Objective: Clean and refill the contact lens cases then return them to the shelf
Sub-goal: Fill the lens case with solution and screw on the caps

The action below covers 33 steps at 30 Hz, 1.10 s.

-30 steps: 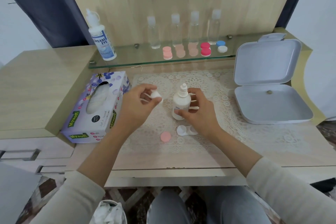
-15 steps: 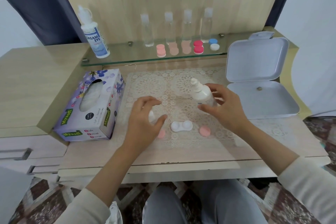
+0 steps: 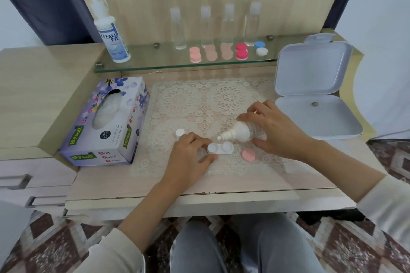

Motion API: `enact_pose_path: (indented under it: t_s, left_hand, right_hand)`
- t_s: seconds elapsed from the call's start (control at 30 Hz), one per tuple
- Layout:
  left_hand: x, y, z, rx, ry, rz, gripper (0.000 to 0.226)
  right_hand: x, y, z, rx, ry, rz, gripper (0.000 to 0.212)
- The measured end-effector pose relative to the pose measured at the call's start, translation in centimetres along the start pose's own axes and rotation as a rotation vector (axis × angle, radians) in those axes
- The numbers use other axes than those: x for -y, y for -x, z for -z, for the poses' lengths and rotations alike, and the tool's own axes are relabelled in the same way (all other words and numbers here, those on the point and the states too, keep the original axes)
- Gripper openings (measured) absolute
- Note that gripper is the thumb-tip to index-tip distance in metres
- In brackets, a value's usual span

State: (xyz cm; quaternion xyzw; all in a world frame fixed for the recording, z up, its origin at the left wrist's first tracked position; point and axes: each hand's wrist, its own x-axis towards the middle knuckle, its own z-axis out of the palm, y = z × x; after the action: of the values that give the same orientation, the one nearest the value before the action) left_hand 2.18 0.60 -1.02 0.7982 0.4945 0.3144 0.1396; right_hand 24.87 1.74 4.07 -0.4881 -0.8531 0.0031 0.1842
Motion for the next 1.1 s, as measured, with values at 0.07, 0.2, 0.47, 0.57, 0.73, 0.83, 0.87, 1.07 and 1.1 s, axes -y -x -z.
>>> enact_pose_path:
  t_s: [0.07, 0.2, 0.47, 0.57, 0.73, 0.83, 0.87, 1.07, 1.1]
  left_hand:
    - [0.0, 0.2, -0.1, -0.038, -0.030, 0.015, 0.039]
    - [-0.2, 0.6, -0.4, -0.082, -0.094, 0.030, 0.038]
    - [-0.2, 0.5, -0.3, -0.091, 0.087, 0.044, 0.039]
    - [-0.2, 0.4, -0.2, -0.089, 0.096, 0.041, 0.040]
    - [0.0, 0.5, -0.2, -0.075, 0.078, 0.037, 0.041]
    - [0.0, 0.5, -0.2, -0.083, 0.073, 0.027, 0.041]
    - [0.0, 0.5, -0.2, -0.087, 0.070, 0.024, 0.040]
    - [0.1, 0.5, -0.3, -0.097, 0.054, 0.001, 0.041]
    - [0.1, 0.5, -0.4, -0.099, 0.054, 0.002, 0.041]
  right_hand:
    - [0.2, -0.2, 0.0, 0.007, 0.043, 0.043, 0.055]
    - [0.4, -0.6, -0.2, 0.009, 0.063, 0.107, 0.054]
    - [0.5, -1.4, 0.8, 0.012, 0.121, 0.176, 0.054]
    - [0.7, -1.6, 1.0, 0.011, 0.112, 0.186, 0.054]
    - [1.5, -1.8, 1.2, -0.001, 0.158, 0.230, 0.055]
    - [1.7, -2.0, 1.3, -0.022, 0.181, 0.243, 0.055]
    - [1.7, -2.0, 1.3, -0.025, 0.182, 0.244, 0.055]
    - [1.9, -2.5, 1.5, -0.023, 0.168, 0.258, 0.052]
    - [1.9, -2.6, 1.5, -0.021, 0.168, 0.259, 0.052]
